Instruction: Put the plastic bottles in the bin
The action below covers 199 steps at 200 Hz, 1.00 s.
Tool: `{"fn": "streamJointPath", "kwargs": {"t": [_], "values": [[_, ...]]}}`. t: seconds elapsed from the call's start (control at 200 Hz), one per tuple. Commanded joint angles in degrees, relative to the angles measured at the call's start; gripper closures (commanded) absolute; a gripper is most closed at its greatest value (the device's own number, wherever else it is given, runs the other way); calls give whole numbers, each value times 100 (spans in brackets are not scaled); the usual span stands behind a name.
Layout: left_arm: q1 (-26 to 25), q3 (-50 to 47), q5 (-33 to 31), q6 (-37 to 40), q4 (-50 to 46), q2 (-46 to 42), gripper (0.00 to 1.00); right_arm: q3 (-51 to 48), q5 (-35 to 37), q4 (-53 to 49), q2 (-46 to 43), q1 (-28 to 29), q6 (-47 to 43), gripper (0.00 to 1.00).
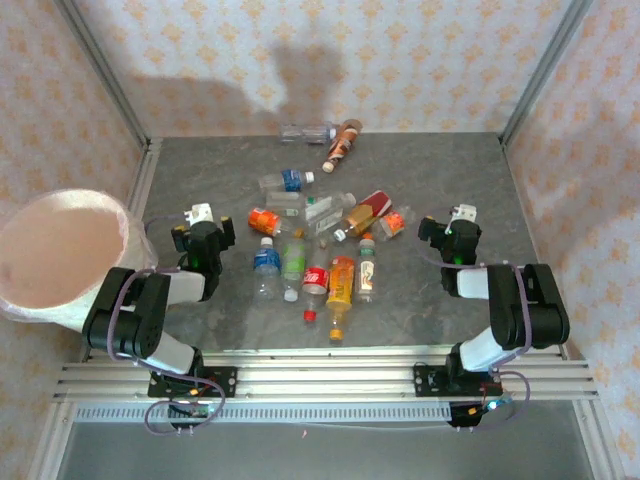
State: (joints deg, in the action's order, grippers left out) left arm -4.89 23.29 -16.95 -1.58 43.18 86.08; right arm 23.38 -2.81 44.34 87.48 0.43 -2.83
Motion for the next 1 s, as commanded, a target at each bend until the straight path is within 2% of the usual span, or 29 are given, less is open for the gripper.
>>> {"fn": "streamJointPath", "kwargs": {"t": [0.0, 0.991], "values": [[14, 9, -192, -69, 121, -57, 0, 71, 101, -12, -36, -42, 53, 1], [14, -15, -172, -55, 144, -85, 0, 58, 96, -2, -50, -43, 53, 1]]}}
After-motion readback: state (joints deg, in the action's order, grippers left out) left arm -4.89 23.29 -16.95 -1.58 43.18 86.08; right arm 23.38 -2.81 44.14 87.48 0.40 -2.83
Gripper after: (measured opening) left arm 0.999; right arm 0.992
